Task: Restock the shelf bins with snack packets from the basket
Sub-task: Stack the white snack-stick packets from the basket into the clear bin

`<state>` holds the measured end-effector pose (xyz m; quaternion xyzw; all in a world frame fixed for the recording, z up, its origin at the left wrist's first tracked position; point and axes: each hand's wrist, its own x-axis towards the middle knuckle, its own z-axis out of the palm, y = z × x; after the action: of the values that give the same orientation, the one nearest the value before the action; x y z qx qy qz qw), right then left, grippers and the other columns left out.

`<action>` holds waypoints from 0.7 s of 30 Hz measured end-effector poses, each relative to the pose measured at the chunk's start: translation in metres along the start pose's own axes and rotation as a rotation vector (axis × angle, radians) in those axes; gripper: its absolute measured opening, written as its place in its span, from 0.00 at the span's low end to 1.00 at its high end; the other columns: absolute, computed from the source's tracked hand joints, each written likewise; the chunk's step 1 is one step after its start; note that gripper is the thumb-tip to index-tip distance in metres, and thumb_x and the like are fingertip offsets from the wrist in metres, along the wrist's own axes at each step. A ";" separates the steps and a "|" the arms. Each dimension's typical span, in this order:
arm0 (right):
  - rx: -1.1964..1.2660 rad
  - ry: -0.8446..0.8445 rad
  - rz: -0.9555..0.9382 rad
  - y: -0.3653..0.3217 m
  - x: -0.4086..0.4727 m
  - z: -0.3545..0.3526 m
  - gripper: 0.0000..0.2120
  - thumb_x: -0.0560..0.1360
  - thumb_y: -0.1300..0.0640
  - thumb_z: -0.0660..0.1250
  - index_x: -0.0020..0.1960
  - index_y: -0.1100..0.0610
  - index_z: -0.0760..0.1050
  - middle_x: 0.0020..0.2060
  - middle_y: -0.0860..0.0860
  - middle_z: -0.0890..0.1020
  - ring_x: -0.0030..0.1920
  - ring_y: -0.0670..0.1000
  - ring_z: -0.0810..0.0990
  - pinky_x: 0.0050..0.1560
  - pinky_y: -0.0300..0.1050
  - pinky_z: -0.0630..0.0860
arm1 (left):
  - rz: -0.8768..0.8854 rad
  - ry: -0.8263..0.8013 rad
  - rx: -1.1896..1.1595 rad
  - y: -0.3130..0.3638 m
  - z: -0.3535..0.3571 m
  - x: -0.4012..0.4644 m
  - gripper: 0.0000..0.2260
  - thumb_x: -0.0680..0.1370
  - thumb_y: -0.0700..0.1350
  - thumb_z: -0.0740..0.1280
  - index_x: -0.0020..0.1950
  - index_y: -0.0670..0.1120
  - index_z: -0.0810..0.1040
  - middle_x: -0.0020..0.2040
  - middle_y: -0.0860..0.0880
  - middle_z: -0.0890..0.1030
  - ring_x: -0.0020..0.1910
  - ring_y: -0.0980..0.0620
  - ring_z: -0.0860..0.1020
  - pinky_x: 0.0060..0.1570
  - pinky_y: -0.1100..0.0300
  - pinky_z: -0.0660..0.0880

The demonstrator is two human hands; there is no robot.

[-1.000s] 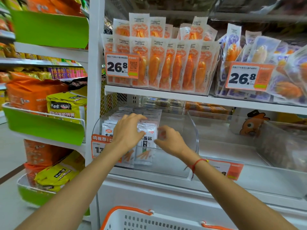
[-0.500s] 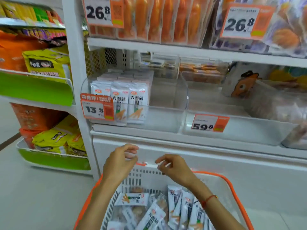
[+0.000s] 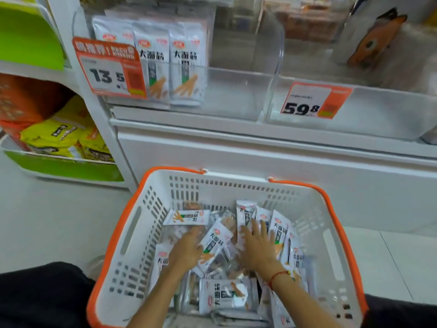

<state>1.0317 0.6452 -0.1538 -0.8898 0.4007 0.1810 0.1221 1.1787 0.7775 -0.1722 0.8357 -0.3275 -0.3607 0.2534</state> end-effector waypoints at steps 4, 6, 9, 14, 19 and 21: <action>-0.033 0.059 0.178 0.010 -0.007 0.013 0.40 0.78 0.42 0.56 0.77 0.55 0.35 0.75 0.60 0.36 0.76 0.60 0.36 0.71 0.70 0.49 | -0.025 0.042 0.038 -0.001 0.018 -0.002 0.21 0.78 0.44 0.65 0.70 0.46 0.67 0.64 0.48 0.76 0.58 0.49 0.76 0.51 0.59 0.72; 0.058 0.061 0.209 0.006 -0.006 0.013 0.45 0.77 0.41 0.59 0.76 0.59 0.32 0.75 0.61 0.34 0.76 0.61 0.40 0.71 0.68 0.52 | -0.053 0.039 0.082 0.001 0.022 -0.001 0.17 0.78 0.48 0.65 0.65 0.46 0.69 0.59 0.48 0.77 0.55 0.47 0.77 0.48 0.57 0.72; 0.175 0.072 0.196 0.001 -0.005 0.013 0.48 0.75 0.42 0.62 0.76 0.62 0.34 0.74 0.61 0.33 0.77 0.60 0.47 0.73 0.61 0.56 | -0.042 0.030 0.125 0.005 0.024 0.000 0.11 0.78 0.50 0.65 0.58 0.47 0.75 0.53 0.48 0.79 0.49 0.48 0.78 0.46 0.57 0.74; 0.468 0.126 0.088 0.011 -0.005 -0.005 0.12 0.77 0.61 0.58 0.59 0.61 0.70 0.70 0.57 0.62 0.63 0.60 0.70 0.64 0.52 0.68 | -0.056 0.089 -0.113 0.009 0.021 0.002 0.12 0.80 0.46 0.63 0.61 0.44 0.75 0.55 0.47 0.80 0.48 0.51 0.77 0.46 0.59 0.72; 0.476 0.222 0.357 0.029 -0.001 -0.017 0.21 0.73 0.70 0.58 0.65 0.68 0.65 0.66 0.62 0.66 0.68 0.61 0.63 0.70 0.50 0.61 | -0.100 0.157 -0.422 0.031 0.007 0.005 0.13 0.80 0.44 0.62 0.64 0.43 0.71 0.59 0.47 0.77 0.56 0.49 0.76 0.58 0.52 0.72; 0.440 0.090 0.414 0.030 -0.001 -0.009 0.25 0.75 0.66 0.58 0.70 0.72 0.57 0.70 0.64 0.60 0.70 0.62 0.60 0.71 0.49 0.58 | -0.118 0.140 -0.507 0.040 0.000 0.004 0.12 0.80 0.44 0.61 0.64 0.44 0.71 0.57 0.47 0.77 0.55 0.49 0.76 0.57 0.52 0.72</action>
<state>1.0107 0.6234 -0.1477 -0.7485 0.6081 0.0710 0.2546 1.1662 0.7478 -0.1473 0.7861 -0.1589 -0.3868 0.4551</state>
